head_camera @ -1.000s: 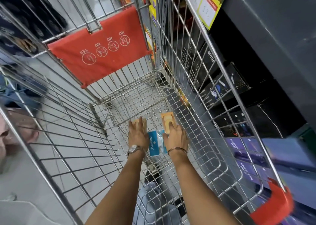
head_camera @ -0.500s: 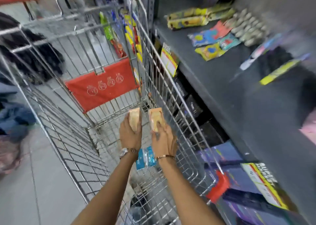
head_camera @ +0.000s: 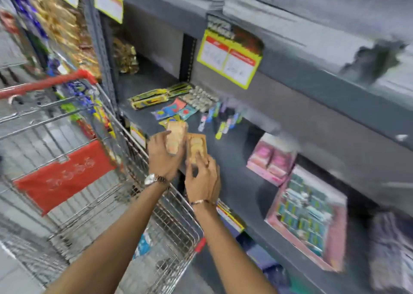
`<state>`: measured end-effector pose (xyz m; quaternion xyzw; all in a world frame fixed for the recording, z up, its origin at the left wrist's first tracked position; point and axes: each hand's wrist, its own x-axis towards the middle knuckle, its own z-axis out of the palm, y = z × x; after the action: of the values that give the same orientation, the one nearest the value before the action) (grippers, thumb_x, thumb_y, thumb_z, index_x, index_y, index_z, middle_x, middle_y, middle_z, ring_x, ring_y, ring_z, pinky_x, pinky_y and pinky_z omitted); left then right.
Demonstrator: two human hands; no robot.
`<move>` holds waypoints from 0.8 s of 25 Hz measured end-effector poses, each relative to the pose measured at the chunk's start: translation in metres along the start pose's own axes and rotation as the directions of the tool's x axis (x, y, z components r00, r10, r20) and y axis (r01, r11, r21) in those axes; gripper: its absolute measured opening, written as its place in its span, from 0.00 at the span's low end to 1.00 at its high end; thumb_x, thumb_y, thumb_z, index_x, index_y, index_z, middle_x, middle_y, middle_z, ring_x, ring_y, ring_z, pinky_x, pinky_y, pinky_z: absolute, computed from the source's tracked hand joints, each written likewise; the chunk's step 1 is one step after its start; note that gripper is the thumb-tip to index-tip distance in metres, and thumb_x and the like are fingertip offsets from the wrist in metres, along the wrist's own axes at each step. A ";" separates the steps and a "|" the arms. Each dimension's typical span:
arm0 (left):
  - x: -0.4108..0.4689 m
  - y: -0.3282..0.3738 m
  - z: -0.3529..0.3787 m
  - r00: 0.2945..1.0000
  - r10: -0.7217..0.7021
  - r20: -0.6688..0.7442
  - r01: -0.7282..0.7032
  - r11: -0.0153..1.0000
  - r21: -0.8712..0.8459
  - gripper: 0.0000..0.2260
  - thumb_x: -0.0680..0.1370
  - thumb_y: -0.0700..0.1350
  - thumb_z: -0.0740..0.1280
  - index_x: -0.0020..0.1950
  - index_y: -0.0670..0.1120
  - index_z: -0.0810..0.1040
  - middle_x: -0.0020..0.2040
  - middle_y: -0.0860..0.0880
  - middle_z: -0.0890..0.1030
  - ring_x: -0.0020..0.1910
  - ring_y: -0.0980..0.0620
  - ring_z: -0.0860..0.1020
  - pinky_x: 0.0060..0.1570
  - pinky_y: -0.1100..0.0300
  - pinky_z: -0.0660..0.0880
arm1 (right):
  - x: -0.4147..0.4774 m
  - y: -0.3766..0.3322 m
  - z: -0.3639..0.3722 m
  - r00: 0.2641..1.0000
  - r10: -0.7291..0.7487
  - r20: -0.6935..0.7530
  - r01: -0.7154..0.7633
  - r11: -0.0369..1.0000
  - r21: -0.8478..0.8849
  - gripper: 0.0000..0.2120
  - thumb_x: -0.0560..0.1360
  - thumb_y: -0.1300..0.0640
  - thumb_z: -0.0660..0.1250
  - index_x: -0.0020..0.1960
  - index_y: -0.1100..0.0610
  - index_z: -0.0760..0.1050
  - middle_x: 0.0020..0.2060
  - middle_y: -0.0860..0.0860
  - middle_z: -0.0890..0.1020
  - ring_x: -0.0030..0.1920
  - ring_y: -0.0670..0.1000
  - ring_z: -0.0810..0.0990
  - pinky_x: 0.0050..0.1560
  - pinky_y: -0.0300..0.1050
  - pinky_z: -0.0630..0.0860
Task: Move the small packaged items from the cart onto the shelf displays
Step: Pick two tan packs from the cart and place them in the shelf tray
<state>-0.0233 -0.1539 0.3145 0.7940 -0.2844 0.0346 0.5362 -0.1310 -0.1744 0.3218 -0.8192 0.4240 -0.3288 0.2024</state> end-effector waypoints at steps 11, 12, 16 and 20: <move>-0.049 0.112 0.132 0.881 0.052 0.471 -0.067 0.998 0.016 0.16 0.75 0.45 0.65 0.60 0.40 0.69 0.57 0.36 0.72 0.53 0.35 0.73 0.48 0.47 0.73 | 0.046 0.133 -0.108 0.899 0.388 -0.201 -0.433 0.853 -0.291 0.19 0.76 0.53 0.63 0.65 0.56 0.71 0.57 0.64 0.76 0.57 0.63 0.75 0.54 0.55 0.76; -0.053 0.119 0.141 0.863 0.076 0.500 -0.099 0.995 0.020 0.16 0.75 0.45 0.64 0.60 0.40 0.69 0.58 0.36 0.71 0.54 0.36 0.72 0.49 0.47 0.73 | 0.047 0.143 -0.115 0.871 0.439 -0.222 -0.488 0.828 -0.278 0.19 0.76 0.52 0.63 0.65 0.57 0.70 0.56 0.64 0.75 0.57 0.64 0.75 0.51 0.55 0.77; -0.059 0.137 0.173 0.802 0.101 0.588 -0.208 0.971 0.117 0.18 0.76 0.49 0.63 0.61 0.40 0.70 0.61 0.38 0.69 0.58 0.38 0.70 0.50 0.46 0.74 | 0.054 0.166 -0.126 0.823 0.528 -0.211 -0.567 0.786 -0.245 0.23 0.75 0.55 0.65 0.68 0.59 0.65 0.57 0.63 0.74 0.58 0.64 0.73 0.52 0.57 0.76; -0.062 0.128 0.185 0.716 0.146 0.682 -0.350 0.921 0.170 0.19 0.80 0.50 0.56 0.65 0.39 0.69 0.67 0.39 0.65 0.61 0.39 0.67 0.56 0.47 0.73 | 0.061 0.169 -0.123 0.869 0.477 -0.133 -0.494 0.816 -0.299 0.19 0.78 0.61 0.61 0.68 0.61 0.65 0.59 0.62 0.71 0.58 0.64 0.75 0.53 0.56 0.76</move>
<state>-0.1841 -0.3227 0.3201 0.7778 -0.5512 -0.1334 0.2710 -0.2872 -0.3252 0.3270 -0.6969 0.6719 -0.2135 0.1314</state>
